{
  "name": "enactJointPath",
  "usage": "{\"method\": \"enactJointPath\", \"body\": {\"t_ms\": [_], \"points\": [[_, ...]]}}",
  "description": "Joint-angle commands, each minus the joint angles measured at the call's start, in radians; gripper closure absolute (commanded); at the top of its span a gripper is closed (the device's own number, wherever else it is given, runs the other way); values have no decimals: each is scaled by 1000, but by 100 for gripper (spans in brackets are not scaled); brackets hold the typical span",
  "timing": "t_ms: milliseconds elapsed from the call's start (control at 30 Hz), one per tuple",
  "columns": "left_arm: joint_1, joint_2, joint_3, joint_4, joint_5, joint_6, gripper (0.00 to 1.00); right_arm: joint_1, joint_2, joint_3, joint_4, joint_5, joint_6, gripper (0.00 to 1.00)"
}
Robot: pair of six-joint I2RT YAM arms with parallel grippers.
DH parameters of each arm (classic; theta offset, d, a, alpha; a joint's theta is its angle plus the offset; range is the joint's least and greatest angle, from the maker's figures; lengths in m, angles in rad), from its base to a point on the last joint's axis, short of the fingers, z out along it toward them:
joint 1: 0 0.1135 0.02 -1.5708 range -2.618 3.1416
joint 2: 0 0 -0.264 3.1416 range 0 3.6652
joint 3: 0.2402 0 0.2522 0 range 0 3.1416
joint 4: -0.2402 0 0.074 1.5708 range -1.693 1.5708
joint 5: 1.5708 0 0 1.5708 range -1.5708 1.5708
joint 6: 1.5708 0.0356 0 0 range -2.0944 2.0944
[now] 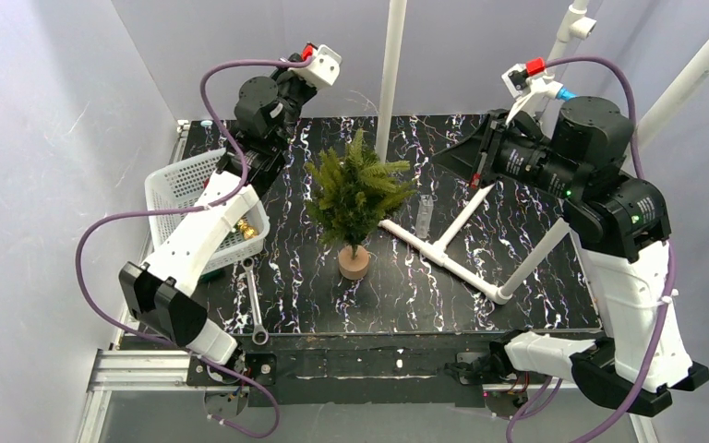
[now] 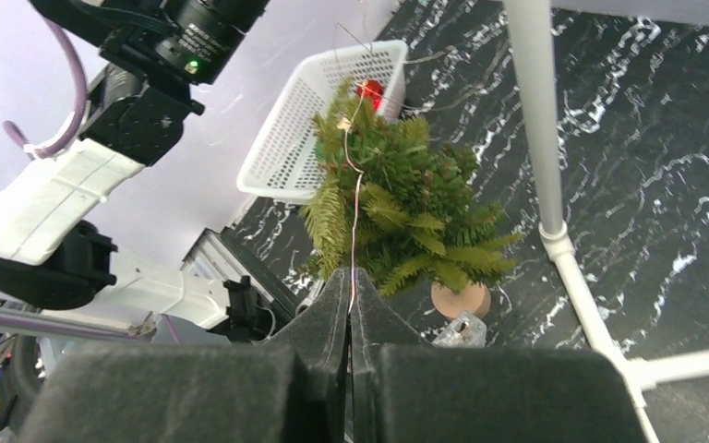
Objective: Decorate the small christmas tree
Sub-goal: Wrap the decoration item around the Christmas tree.
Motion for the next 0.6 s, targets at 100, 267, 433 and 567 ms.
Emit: {"method": "enactJointPath", "body": {"t_ms": [100, 267, 433, 567], "points": [[16, 24, -16, 114, -83, -68, 100, -42, 49, 15, -64, 29, 19, 99], [30, 78, 24, 104, -109, -152, 100, -53, 69, 18, -56, 7, 32, 99], [51, 152, 166, 106, -139, -224, 100, -70, 108, 92, -69, 8, 6, 99], [56, 202, 315, 83, -126, -252, 100, -71, 121, 176, -66, 8, -26, 99]]}}
